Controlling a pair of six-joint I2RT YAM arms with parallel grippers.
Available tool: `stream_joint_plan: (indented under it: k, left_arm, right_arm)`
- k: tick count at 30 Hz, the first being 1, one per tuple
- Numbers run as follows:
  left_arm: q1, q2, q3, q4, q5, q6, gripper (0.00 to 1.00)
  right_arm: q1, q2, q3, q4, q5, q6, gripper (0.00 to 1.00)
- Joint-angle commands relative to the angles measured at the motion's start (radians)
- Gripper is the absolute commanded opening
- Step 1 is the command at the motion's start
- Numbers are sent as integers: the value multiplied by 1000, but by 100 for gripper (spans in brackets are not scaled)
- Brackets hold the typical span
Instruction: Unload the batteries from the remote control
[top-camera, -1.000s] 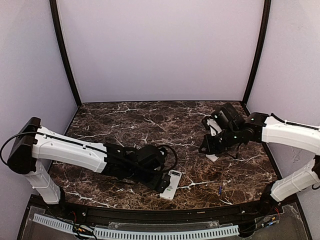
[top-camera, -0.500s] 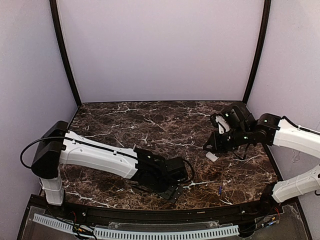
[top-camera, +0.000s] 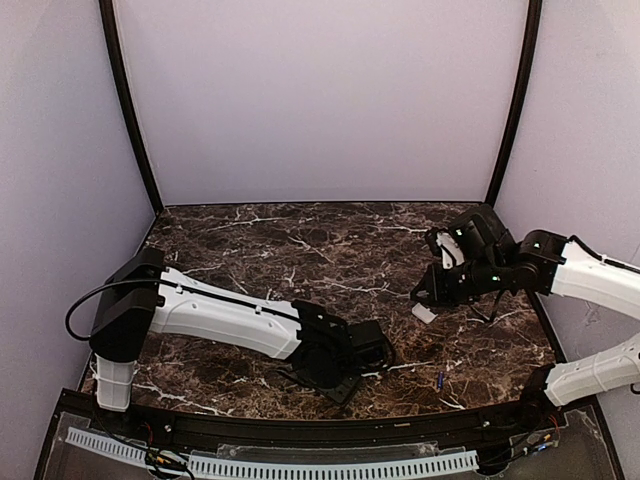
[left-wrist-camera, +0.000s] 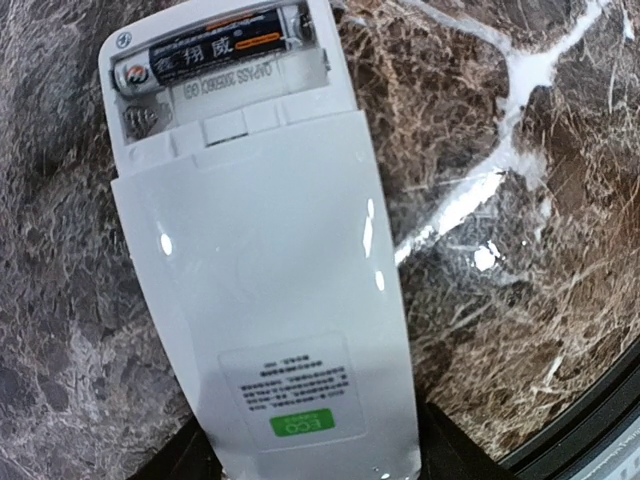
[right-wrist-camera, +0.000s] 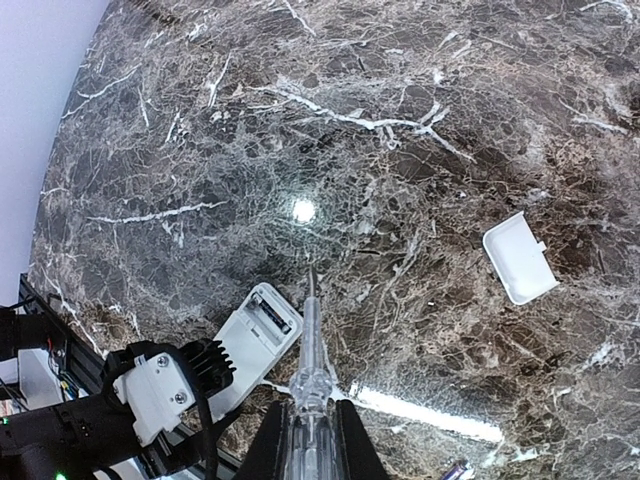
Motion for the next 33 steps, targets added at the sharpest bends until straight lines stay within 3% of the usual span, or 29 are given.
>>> stream_joint_plan:
  k: [1, 5, 10, 14, 22, 27, 33]
  left_arm:
    - [-2, 21, 23, -43, -4, 24, 57]
    - [-2, 2, 17, -35, -55, 52, 44]
    - [27, -83, -70, 66, -113, 200, 39]
    - [74, -159, -185, 185, -112, 351, 37]
    - [159, -231, -302, 294, 46, 639, 31]
    - [174, -255, -315, 262, 173, 832, 28]
    - [186, -266, -311, 255, 251, 941, 18]
  right_arm:
    - [-7, 8, 0, 4, 19, 3, 0]
    - [-7, 22, 12, -6, 17, -9, 0]
    - [-7, 39, 44, -63, 6, -63, 0]
    - [-7, 63, 64, -92, -98, -130, 0]
    - [-2, 98, 100, -116, -298, -348, 0]
    - [32, 125, 141, -117, -322, -496, 0]
    - [94, 186, 227, -190, -282, -652, 0]
